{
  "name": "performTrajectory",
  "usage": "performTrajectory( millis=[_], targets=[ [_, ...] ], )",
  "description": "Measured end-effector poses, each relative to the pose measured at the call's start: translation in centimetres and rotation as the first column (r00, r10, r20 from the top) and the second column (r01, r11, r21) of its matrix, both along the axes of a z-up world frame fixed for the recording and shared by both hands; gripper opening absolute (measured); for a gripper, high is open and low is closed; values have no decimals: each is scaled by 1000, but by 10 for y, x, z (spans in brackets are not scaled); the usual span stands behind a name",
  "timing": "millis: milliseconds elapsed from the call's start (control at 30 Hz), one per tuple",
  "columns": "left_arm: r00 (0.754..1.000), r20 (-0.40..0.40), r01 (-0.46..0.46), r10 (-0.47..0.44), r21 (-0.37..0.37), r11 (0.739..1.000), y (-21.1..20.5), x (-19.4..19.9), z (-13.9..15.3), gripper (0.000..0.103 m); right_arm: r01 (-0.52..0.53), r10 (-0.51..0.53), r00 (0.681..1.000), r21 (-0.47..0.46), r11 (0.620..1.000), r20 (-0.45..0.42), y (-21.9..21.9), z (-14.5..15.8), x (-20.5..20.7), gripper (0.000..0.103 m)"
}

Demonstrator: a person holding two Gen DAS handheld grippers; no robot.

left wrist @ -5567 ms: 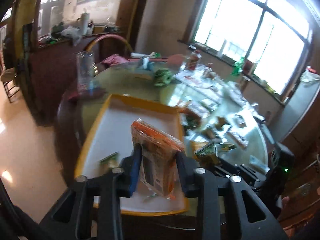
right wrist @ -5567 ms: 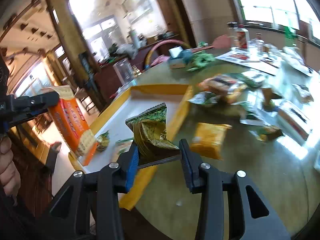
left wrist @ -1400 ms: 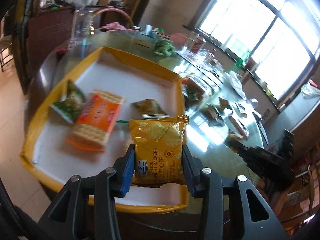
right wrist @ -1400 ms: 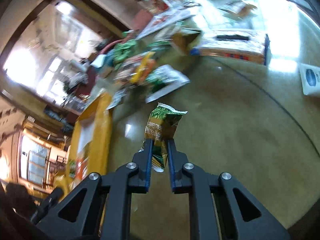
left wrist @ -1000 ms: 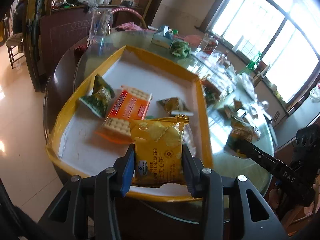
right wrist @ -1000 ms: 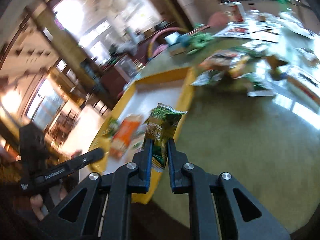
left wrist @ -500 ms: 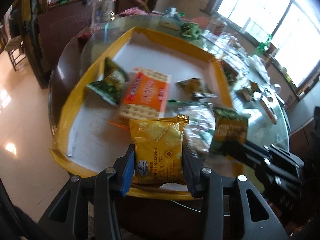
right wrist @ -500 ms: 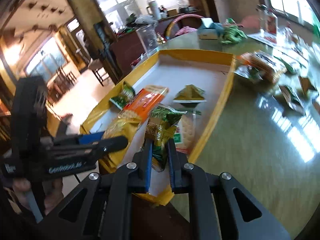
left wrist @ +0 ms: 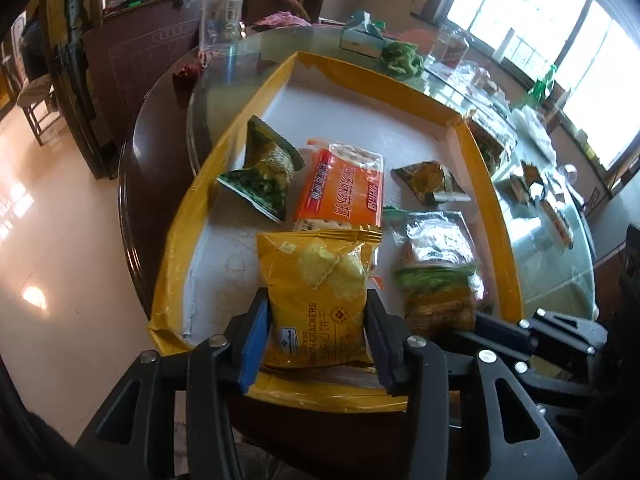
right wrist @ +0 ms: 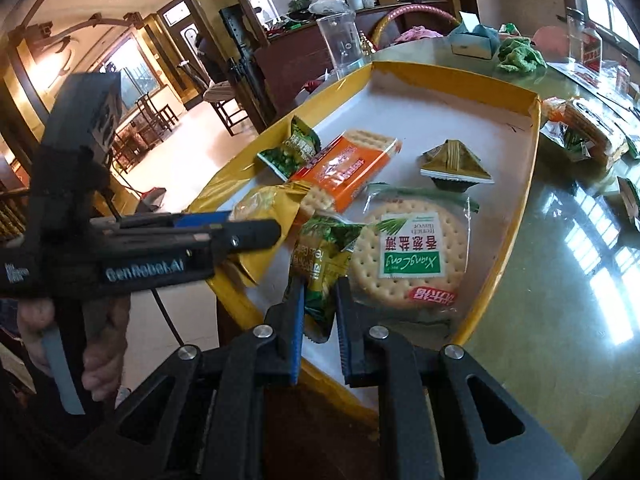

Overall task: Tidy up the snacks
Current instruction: 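Drop the yellow cracker bag and small green snack into the tray with both grippers, then grasp the white cracker pack with right gripper while left gripper grasps the green-white bag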

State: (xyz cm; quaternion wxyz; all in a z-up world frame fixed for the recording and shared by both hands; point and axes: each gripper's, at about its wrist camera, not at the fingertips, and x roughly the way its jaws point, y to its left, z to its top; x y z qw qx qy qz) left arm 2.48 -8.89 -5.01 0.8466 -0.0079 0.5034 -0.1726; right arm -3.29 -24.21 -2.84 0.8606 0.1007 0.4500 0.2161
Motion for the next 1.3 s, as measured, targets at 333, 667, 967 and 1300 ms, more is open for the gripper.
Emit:
performTrajectory(
  millis=[333,667,967,1300],
  targets=[
    [986,156,-57,66,-63,996,-4,-23,29,68,72,-81,993,107,992,84,-31,22,-20,55],
    [966,252,98,-64,-125,987,-63,-55,58,78,272,-292,954,204,940,74,-116,21,-51,68],
    [964,200,208,-174,-165,964,-116,-66,55,78,375,-389,919,173,911,57,-201,22,-75,74],
    [957,184,258,-226,-173,951,-144,-72,50,78,448,-449,894,-59,892,4,-284,12,-57,74]
  ],
)
